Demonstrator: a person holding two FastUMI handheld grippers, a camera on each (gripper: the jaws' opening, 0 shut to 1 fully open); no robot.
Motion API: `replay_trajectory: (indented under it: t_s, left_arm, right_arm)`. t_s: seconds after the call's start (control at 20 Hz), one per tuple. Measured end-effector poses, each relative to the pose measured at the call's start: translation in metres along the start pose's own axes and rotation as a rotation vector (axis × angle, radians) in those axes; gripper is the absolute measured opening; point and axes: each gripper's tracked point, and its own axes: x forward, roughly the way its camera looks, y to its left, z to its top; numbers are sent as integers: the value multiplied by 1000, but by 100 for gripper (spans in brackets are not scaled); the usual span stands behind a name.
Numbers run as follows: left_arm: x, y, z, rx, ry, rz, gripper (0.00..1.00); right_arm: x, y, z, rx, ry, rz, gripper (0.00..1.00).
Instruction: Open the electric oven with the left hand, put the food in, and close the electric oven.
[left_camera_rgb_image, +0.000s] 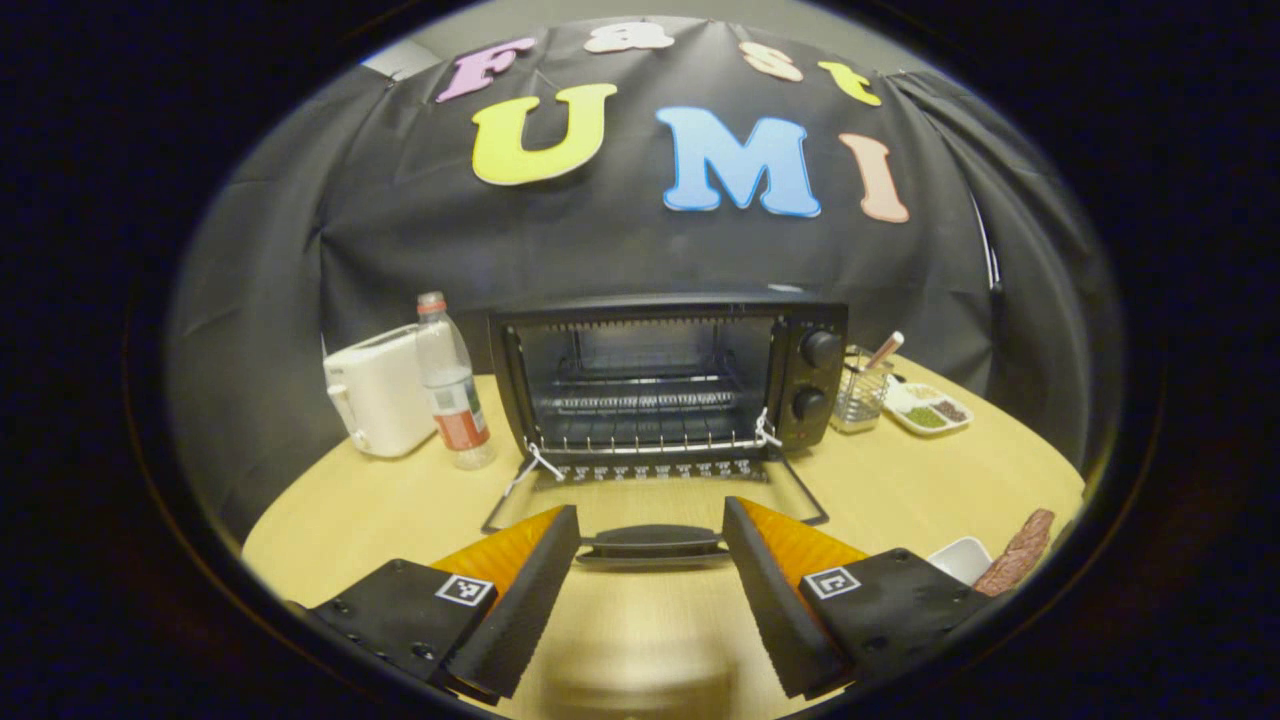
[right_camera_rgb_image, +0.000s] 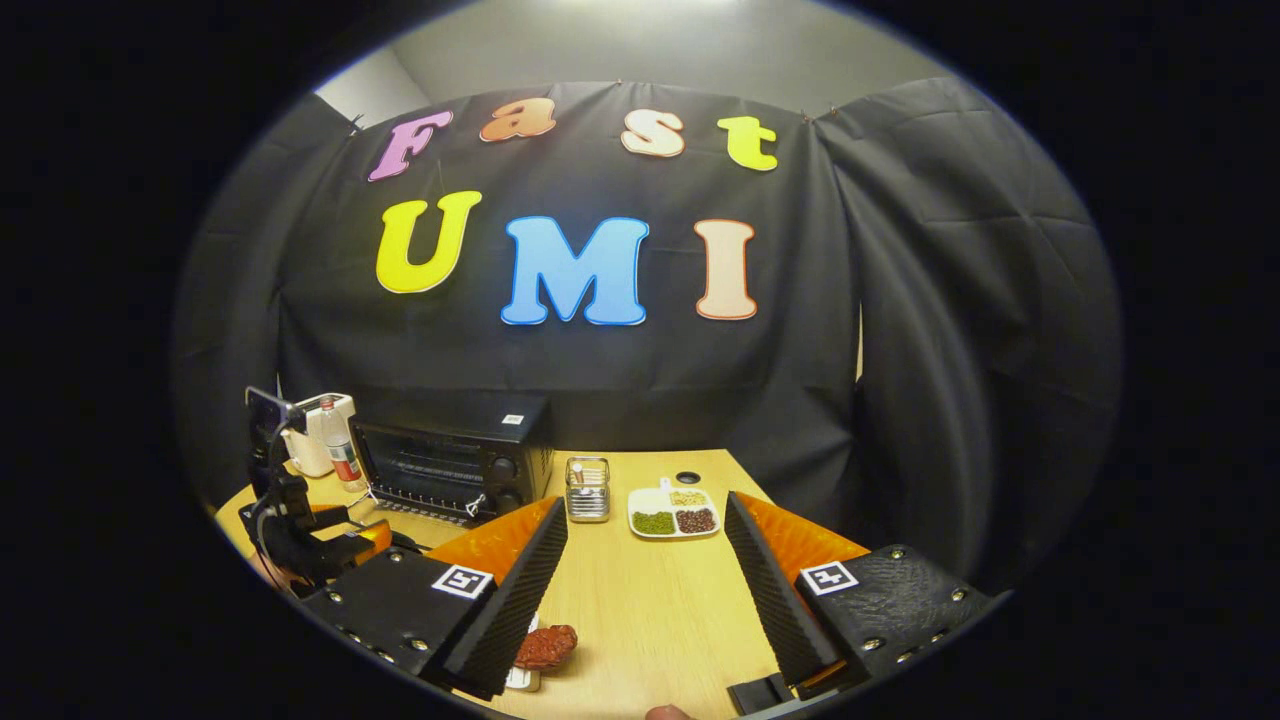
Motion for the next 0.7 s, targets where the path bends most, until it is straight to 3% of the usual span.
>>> replay_trajectory:
  t_s: [0.35,0.45,0.7]
  left_arm:
    - [-69,17,85,-15,-197,25,100]
    - [-94,25,107,-22,-247,34,97]
    - [-144,51,151,-31,-352,102,98]
  right_arm:
    - [15,21,-28,42,81,94,96]
    - [19,27,-41,54,119,120,96]
    - [26,41,-78,111,242,195,97]
